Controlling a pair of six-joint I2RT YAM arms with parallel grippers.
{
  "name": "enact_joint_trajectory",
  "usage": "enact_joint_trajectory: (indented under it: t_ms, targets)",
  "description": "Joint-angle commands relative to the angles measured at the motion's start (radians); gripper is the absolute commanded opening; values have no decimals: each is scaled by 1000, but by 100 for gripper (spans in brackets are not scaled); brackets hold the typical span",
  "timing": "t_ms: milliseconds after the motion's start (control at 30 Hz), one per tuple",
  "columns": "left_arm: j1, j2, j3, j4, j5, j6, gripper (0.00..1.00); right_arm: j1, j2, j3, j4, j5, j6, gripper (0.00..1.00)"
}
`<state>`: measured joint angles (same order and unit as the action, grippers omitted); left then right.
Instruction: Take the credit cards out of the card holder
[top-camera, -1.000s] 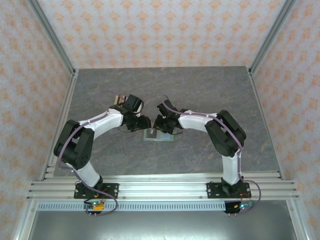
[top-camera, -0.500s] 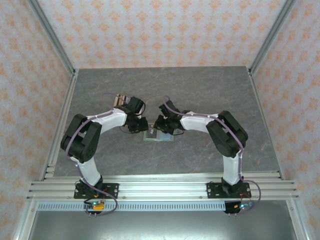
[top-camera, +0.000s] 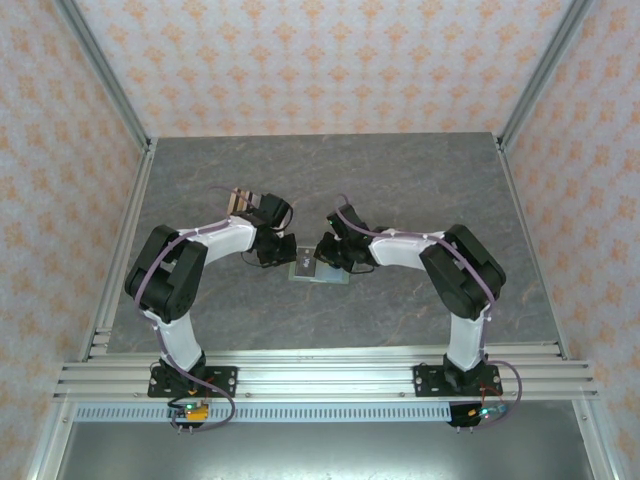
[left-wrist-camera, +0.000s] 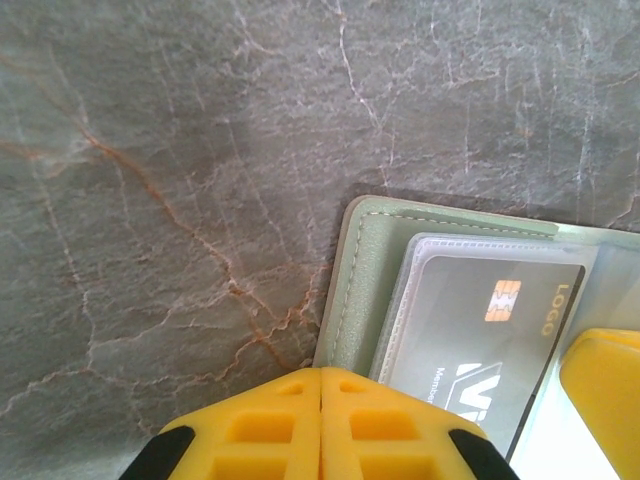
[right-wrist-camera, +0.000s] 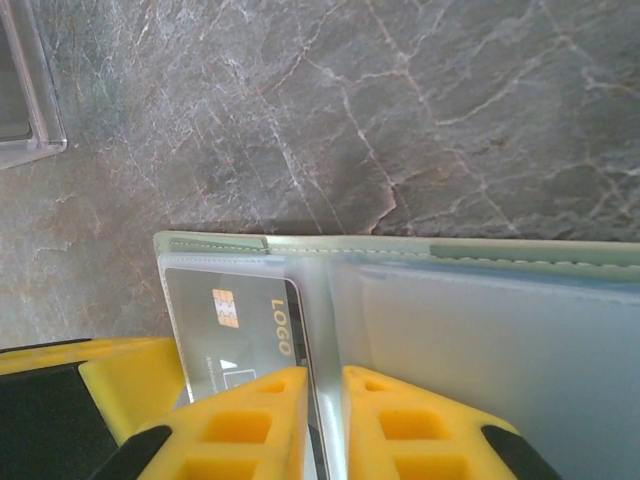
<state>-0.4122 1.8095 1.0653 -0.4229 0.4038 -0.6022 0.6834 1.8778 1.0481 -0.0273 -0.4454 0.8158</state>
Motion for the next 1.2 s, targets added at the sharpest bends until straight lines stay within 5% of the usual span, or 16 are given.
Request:
enact_joint_trajectory:
  t_ms: [0, 467, 1167]
  targets:
    - [-5, 31, -2, -16, -35, 0, 7, -5, -32, -18, 22, 8, 3, 16]
    - [-5, -8, 44, -66, -39, 22, 6, -5, 6, 12, -15, -32, -18, 14]
    - [-6, 11, 63, -50, 24, 26, 19, -8, 31, 27, -56, -26, -20, 14]
